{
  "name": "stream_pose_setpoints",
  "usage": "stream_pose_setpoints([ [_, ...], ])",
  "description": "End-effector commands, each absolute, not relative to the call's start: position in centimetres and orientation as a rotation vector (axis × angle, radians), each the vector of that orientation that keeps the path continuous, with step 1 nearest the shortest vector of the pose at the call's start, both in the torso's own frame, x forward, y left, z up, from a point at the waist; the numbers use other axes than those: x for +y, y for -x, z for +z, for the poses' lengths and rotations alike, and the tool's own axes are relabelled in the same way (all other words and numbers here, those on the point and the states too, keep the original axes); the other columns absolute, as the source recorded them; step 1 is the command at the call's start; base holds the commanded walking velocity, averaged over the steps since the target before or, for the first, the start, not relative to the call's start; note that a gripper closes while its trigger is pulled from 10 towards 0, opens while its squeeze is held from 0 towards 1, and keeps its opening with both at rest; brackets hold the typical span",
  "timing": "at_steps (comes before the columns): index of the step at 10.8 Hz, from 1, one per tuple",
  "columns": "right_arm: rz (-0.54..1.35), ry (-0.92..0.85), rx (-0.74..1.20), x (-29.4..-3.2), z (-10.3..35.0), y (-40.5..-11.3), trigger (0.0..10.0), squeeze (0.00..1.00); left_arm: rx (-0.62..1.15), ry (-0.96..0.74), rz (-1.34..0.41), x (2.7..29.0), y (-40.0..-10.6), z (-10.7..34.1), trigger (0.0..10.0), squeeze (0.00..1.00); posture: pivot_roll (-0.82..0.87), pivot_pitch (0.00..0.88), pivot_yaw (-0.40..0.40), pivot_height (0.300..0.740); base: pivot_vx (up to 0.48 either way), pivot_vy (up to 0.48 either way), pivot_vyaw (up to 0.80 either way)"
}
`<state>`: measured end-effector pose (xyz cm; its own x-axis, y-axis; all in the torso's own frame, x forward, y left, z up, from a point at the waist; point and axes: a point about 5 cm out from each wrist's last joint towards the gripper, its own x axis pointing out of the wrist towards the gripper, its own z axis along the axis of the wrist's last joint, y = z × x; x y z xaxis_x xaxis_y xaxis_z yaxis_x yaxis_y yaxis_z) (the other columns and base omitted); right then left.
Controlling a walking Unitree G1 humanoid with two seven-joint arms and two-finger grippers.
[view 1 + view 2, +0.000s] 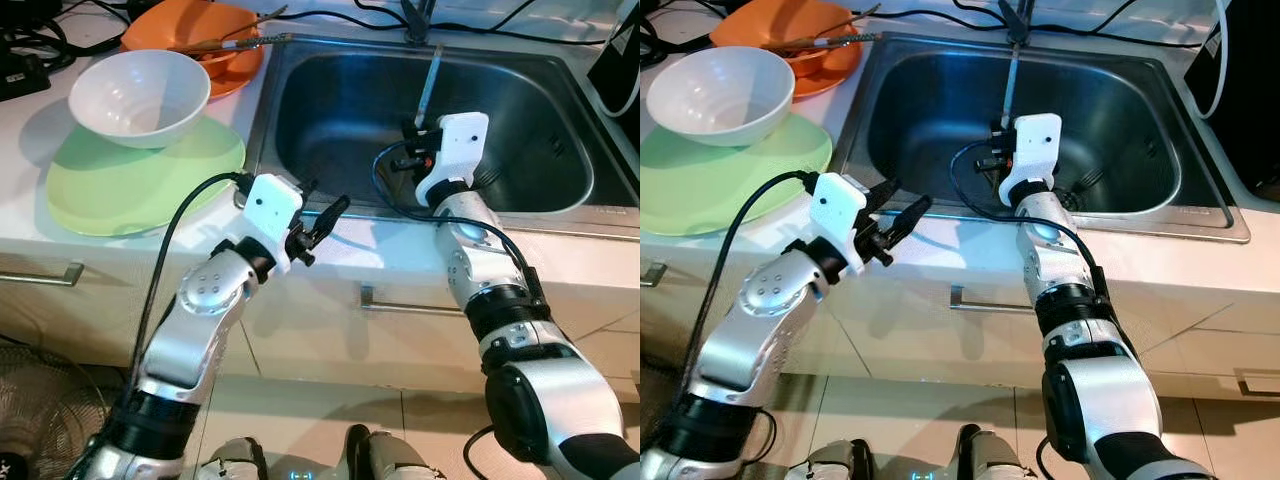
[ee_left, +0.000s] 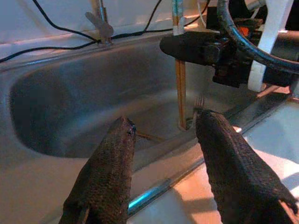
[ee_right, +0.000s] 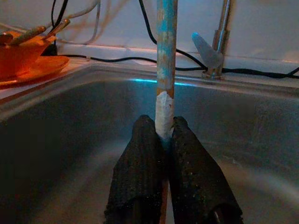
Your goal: Kitchen organization
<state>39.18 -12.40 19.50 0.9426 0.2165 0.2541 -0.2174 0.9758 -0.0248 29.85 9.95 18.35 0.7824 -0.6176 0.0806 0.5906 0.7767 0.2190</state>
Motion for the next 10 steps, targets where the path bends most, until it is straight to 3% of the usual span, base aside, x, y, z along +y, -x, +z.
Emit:
stream_pose_setpoints([
  [1, 0.221, 0.000, -0.269, -12.59, 19.72, -39.27, 10.0, 0.00, 0.032, -0.192, -0.653, 10.75, -29.50, 14.76, 10.0, 0.00, 0.10, 0.182, -0.057, 0.740, 0.000, 0.000, 0.00],
  [2, 0.223, -0.001, -0.269, -12.56, 19.72, -39.31, 10.0, 0.25, 0.033, -0.195, -0.651, 10.85, -29.52, 14.79, 10.0, 0.00, 0.10, 0.179, -0.057, 0.740, 0.000, 0.000, 0.00],
  [3, 0.225, -0.002, -0.270, -12.49, 19.69, -39.32, 10.0, 0.75, 0.033, -0.195, -0.647, 10.97, -29.54, 14.82, 10.0, 0.00, 0.10, 0.176, -0.057, 0.740, 0.000, 0.000, 0.00],
  [5, 0.233, -0.006, -0.268, -12.30, 19.52, -39.29, 10.0, 0.75, 0.036, -0.200, -0.652, 10.96, -29.44, 14.79, 10.0, 0.00, 0.10, 0.169, -0.056, 0.740, 0.000, 0.000, 0.00],
  [8, 0.236, -0.005, -0.270, -12.11, 19.36, -39.21, 10.0, 0.71, 0.039, -0.202, -0.664, 10.71, -29.30, 14.65, 10.0, 0.00, 0.10, 0.166, -0.055, 0.740, 0.000, 0.000, 0.00],
  [9, 0.238, -0.006, -0.274, -12.04, 19.34, -39.17, 10.0, 0.00, 0.038, -0.199, -0.672, 10.50, -29.21, 14.64, 10.0, 0.00, 0.10, 0.164, -0.055, 0.740, 0.000, 0.000, 0.00],
  [10, 0.240, -0.007, -0.276, -12.00, 19.33, -39.15, 10.0, 0.00, 0.039, -0.198, -0.678, 10.36, -29.16, 14.62, 10.0, 0.00, 0.10, 0.164, -0.054, 0.740, 0.000, 0.000, 0.00],
])
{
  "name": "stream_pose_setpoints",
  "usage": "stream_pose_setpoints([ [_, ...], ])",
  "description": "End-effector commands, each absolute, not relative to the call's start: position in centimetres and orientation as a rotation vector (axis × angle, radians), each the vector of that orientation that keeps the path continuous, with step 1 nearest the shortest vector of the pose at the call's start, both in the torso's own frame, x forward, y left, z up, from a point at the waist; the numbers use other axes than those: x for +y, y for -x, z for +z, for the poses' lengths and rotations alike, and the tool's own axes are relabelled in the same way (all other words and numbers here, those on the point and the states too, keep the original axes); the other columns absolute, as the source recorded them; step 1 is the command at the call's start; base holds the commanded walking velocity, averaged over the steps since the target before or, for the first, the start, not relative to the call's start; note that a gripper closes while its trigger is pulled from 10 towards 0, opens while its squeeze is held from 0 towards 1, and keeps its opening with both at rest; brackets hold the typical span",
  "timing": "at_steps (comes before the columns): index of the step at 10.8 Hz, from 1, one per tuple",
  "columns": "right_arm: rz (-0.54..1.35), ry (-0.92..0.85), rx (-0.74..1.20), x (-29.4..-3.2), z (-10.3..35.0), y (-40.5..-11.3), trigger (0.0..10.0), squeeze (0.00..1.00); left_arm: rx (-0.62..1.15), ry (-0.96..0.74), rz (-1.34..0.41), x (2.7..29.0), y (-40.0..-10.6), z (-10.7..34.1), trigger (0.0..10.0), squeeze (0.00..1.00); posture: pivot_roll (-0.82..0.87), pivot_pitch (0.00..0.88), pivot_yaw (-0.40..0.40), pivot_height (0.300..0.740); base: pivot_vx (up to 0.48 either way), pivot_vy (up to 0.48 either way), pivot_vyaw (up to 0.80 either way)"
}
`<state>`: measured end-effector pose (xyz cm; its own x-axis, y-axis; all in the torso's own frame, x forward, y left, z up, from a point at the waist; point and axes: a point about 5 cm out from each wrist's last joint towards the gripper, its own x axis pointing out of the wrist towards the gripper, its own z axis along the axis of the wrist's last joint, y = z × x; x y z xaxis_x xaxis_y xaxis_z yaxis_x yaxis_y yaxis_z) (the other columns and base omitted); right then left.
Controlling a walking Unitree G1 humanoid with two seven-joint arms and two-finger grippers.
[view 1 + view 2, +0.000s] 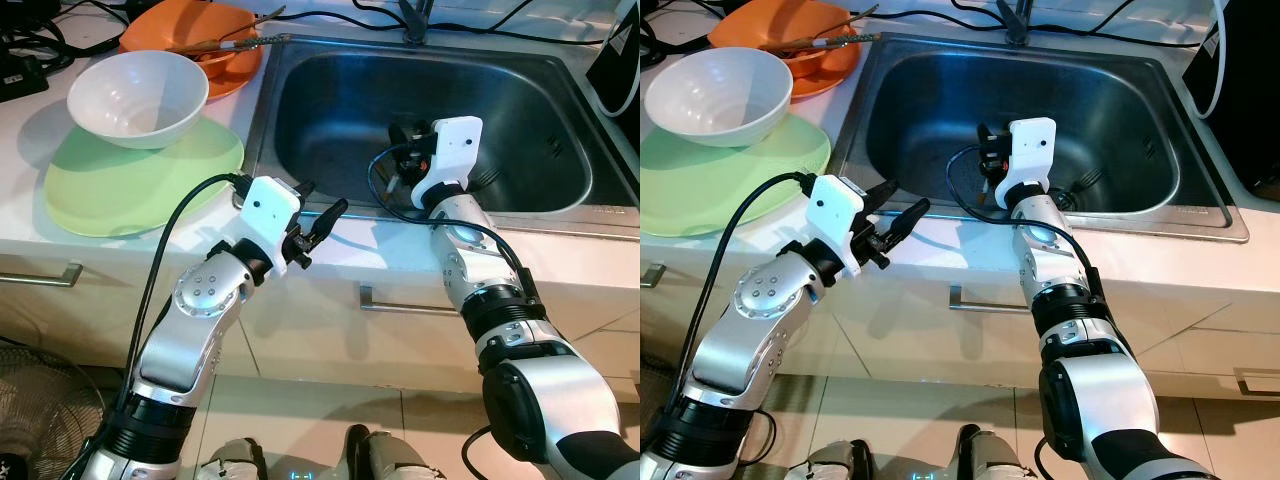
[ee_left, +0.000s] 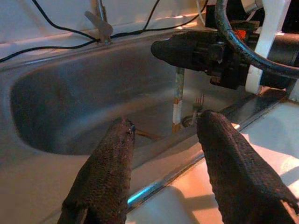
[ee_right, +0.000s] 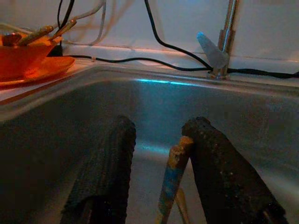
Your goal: Kitchen organization
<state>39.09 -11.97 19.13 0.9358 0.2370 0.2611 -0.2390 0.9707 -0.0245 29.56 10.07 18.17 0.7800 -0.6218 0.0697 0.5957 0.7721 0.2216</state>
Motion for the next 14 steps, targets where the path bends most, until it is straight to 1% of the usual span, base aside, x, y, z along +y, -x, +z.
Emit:
stream_pose_setpoints([
  [1, 0.241, -0.010, -0.278, -12.0, 19.3, -39.1, 10.0, 0.38, 0.039, -0.197, -0.678, 10.3, -29.1, 14.6, 10.0, 0.00, 0.10, 0.163, -0.054, 0.740, 0.000, 0.000, 0.00],
  [2, 0.243, -0.008, -0.302, -12.0, 19.7, -39.0, 10.0, 0.63, 0.036, -0.198, -0.677, 10.3, -29.2, 14.6, 10.0, 0.00, 0.10, 0.161, -0.055, 0.740, 0.000, 0.000, 0.00],
  [3, 0.223, 0.011, -0.345, -12.3, 20.5, -39.0, 10.0, 1.00, 0.032, -0.198, -0.673, 10.2, -29.2, 14.6, 10.0, 0.00, 0.09, 0.163, -0.054, 0.740, 0.000, 0.000, 0.00],
  [4, 0.203, 0.049, -0.398, -12.8, 21.8, -39.1, 10.0, 0.00, 0.030, -0.197, -0.671, 10.0, -29.3, 14.6, 10.0, 0.00, 0.09, 0.162, -0.054, 0.740, 0.000, 0.000, 0.00],
  [6, 0.173, 0.058, -0.466, -13.5, 23.5, -39.1, 10.0, 0.00, 0.021, -0.190, -0.668, 9.8, -29.3, 14.6, 10.0, 0.00, 0.09, 0.162, -0.054, 0.740, 0.000, 0.000, 0.00],
  [8, 0.167, 0.058, -0.490, -13.5, 24.0, -38.9, 10.0, 0.00, 0.018, -0.189, -0.665, 9.8, -29.3, 14.7, 10.0, 0.00, 0.09, 0.163, -0.054, 0.740, 0.000, 0.000, 0.00],
  [9, 0.170, 0.057, -0.519, -13.4, 24.2, -38.4, 10.0, 0.00, -0.010, -0.176, -0.624, 9.8, -29.7, 15.0, 10.0, 0.00, 0.08, 0.174, -0.054, 0.740, 0.000, 0.000, 0.00],
  [10, 0.179, 0.027, -0.508, -13.1, 23.4, -37.7, 10.0, 0.00, -0.038, -0.166, -0.566, 9.9, -30.0, 15.3, 10.0, 0.00, 0.08, 0.181, -0.055, 0.740, 0.000, 0.000, 0.00],
  [12, 0.206, 0.007, -0.520, -12.2, 23.0, -36.0, 10.0, 0.00, -0.069, -0.149, -0.504, 9.8, -30.4, 15.6, 10.0, 0.00, 0.06, 0.192, -0.055, 0.740, 0.000, 0.000, 0.00],
  [14, 0.204, -0.017, -0.496, -12.2, 22.3, -33.9, 10.0, 0.00, -0.131, -0.156, -0.420, 9.9, -30.6, 15.9, 10.0, 0.00, 0.05, 0.207, -0.054, 0.740, 0.000, 0.000, 0.00],
])
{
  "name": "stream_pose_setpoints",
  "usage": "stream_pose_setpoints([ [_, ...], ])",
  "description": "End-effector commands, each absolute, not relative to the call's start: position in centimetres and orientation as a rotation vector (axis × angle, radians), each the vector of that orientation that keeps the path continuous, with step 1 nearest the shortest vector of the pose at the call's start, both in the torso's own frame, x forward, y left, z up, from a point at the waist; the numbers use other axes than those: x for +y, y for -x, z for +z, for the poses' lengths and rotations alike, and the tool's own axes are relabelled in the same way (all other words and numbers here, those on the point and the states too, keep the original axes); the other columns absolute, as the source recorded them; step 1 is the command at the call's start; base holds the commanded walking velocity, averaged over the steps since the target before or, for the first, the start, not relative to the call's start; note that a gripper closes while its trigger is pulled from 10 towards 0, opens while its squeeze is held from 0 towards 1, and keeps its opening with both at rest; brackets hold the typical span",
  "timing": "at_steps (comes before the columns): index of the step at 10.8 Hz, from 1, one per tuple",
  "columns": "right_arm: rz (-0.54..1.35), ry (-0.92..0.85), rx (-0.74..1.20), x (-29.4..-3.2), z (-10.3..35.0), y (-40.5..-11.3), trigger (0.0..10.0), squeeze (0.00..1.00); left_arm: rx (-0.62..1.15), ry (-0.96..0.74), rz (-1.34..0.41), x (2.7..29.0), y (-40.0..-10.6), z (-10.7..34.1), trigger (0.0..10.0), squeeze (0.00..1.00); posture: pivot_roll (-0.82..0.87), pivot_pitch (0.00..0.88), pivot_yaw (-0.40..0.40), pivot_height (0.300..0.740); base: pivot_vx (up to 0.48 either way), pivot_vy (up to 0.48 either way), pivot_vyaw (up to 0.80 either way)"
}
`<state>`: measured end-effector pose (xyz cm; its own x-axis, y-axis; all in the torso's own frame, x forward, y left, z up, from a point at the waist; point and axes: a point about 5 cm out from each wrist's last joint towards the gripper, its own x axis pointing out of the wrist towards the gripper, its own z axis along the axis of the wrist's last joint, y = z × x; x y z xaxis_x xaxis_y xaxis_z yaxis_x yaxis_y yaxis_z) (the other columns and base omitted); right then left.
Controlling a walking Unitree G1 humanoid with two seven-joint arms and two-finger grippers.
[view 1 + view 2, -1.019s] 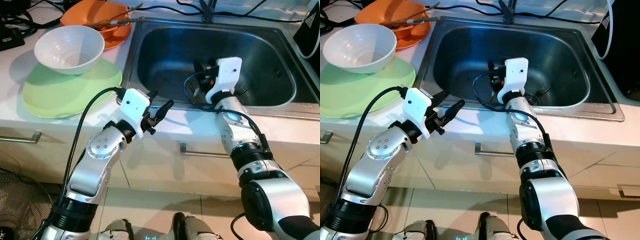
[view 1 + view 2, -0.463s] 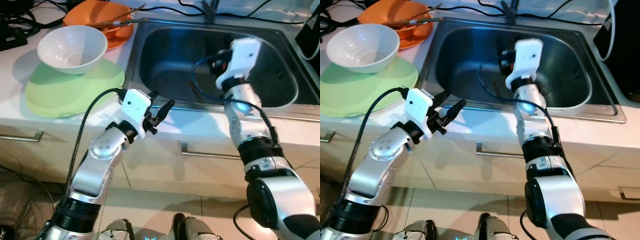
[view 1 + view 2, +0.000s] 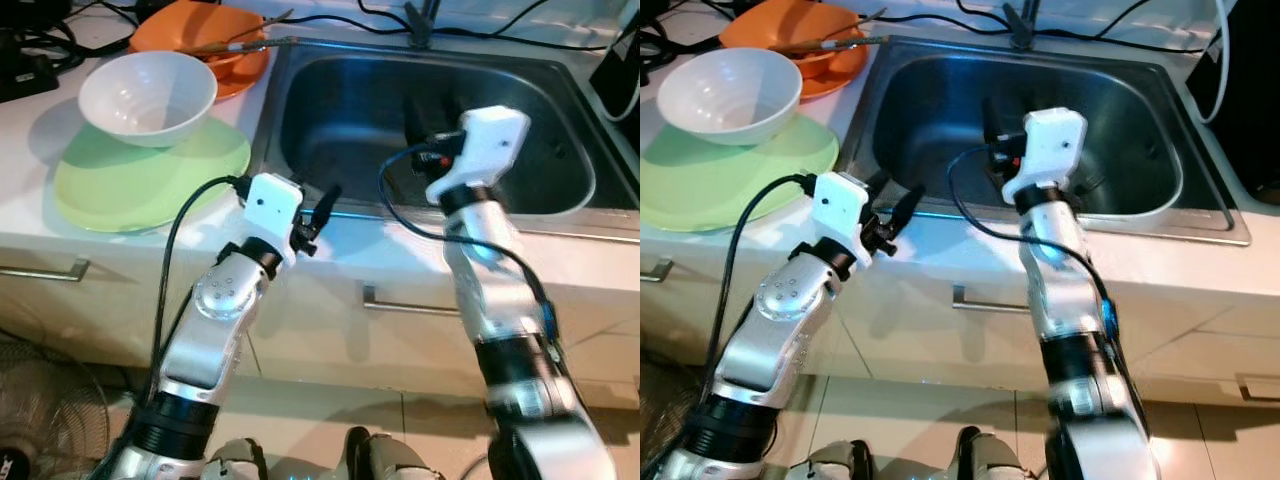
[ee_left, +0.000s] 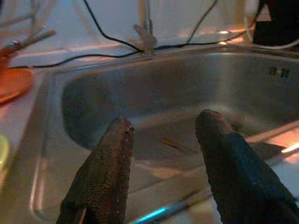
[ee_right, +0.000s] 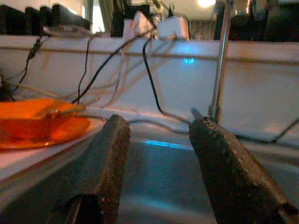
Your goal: Kitchen organization
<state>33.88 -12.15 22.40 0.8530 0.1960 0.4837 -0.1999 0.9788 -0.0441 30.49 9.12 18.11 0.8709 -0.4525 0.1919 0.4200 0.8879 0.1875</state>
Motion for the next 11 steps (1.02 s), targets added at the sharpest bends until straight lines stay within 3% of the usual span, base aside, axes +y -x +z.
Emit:
stream_pose_setpoints([
  [1, 0.188, -0.027, -0.471, -12.5, 21.7, -33.4, 10.0, 0.00, -0.145, -0.152, -0.393, 10.0, -30.6, 16.1, 10.0, 0.00, 0.05, 0.210, -0.053, 0.740, 0.000, 0.000, 0.00],
  [5, 0.156, -0.010, -0.374, -13.2, 18.7, -32.5, 10.0, 0.00, -0.145, -0.149, -0.351, 10.6, -30.6, 16.2, 10.0, 0.00, 0.06, 0.213, -0.052, 0.740, 0.000, 0.000, 0.00],
  [11, 0.149, -0.051, -0.350, -12.2, 18.0, -32.6, 10.0, 0.00, -0.196, -0.177, -0.309, 11.2, -31.1, 17.3, 10.0, 0.00, 0.07, 0.205, -0.046, 0.740, 0.000, 0.000, 0.00],
])
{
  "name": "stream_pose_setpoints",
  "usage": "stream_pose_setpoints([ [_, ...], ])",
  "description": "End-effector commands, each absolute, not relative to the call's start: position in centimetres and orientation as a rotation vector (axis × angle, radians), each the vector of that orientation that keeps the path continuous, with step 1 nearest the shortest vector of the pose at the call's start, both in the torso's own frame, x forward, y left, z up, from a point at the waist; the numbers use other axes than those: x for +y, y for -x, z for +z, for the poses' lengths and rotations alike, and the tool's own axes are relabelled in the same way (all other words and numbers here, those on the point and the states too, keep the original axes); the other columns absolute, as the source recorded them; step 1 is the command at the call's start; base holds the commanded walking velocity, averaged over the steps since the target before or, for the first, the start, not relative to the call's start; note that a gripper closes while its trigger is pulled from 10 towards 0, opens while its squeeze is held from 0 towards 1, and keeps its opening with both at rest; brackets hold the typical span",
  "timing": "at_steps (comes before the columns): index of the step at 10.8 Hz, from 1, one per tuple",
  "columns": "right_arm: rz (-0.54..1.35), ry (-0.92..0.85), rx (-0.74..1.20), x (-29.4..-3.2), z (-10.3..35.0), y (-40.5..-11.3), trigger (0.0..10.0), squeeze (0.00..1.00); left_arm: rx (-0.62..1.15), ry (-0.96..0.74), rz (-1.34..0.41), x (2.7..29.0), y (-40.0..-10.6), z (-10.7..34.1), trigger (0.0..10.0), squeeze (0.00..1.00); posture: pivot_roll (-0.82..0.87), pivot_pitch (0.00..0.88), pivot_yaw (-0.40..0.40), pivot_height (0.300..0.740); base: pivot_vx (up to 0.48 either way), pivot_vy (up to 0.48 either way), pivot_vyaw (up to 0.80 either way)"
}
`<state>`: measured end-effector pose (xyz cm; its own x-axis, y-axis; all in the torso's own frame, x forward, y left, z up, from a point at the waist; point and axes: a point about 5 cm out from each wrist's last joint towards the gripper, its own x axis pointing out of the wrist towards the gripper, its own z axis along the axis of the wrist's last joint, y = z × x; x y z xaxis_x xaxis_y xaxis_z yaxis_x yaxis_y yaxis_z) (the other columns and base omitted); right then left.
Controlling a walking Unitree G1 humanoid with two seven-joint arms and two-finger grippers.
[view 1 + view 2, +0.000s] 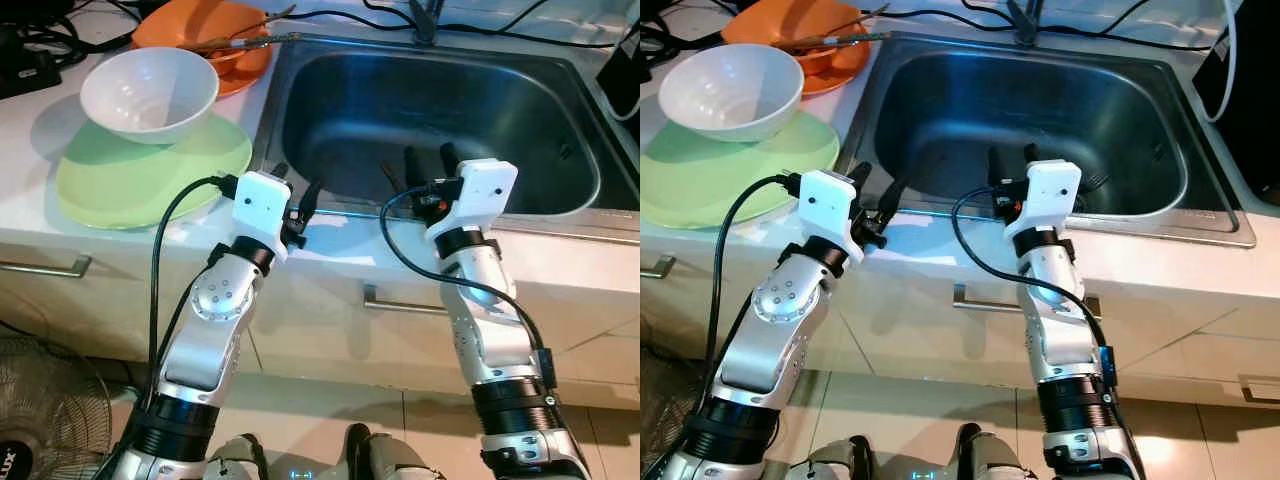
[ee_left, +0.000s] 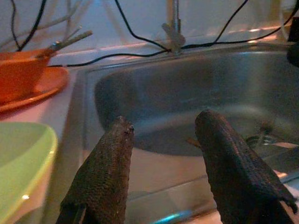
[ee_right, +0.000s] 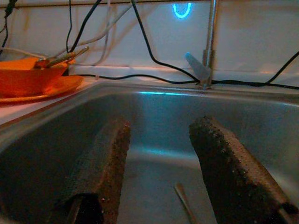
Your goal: Kitchen organization
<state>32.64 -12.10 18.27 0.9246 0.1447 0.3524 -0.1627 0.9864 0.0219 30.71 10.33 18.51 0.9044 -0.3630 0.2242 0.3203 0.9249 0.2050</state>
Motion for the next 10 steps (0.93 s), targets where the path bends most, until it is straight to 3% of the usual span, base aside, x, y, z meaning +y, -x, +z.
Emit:
stream_pose_setpoints([
  [1, 0.150, -0.052, -0.348, -12.2, 17.9, -32.6, 10.0, 0.00, -0.215, -0.196, -0.297, 11.4, -31.2, 17.7, 10.0, 0.00, 0.07, 0.205, -0.046, 0.740, 0.000, 0.000, 0.00],
  [4, 0.157, -0.062, -0.334, -11.7, 17.5, -32.7, 10.0, 0.00, -0.374, -0.330, -0.233, 11.7, -32.8, 22.6, 10.0, 0.00, 0.08, 0.198, -0.045, 0.740, 0.000, 0.000, 0.00],
  [7, 0.164, -0.071, -0.330, -11.2, 17.4, -32.7, 10.0, 0.00, -0.416, -0.500, -0.092, 13.7, -34.8, 26.2, 10.0, 0.00, 0.08, 0.186, -0.036, 0.740, 0.000, 0.000, 0.00],
  [8, 0.166, -0.073, -0.331, -11.1, 17.4, -32.7, 10.0, 0.00, -0.393, -0.558, -0.043, 14.6, -35.1, 26.5, 10.0, 1.00, 0.08, 0.181, -0.034, 0.740, 0.000, 0.000, 0.00],
  [10, 0.165, -0.075, -0.331, -11.2, 17.3, -32.6, 10.0, 0.00, -0.308, -0.713, -0.015, 16.4, -35.3, 26.6, 10.0, 1.00, 0.08, 0.173, -0.031, 0.740, 0.000, 0.000, 0.00],
])
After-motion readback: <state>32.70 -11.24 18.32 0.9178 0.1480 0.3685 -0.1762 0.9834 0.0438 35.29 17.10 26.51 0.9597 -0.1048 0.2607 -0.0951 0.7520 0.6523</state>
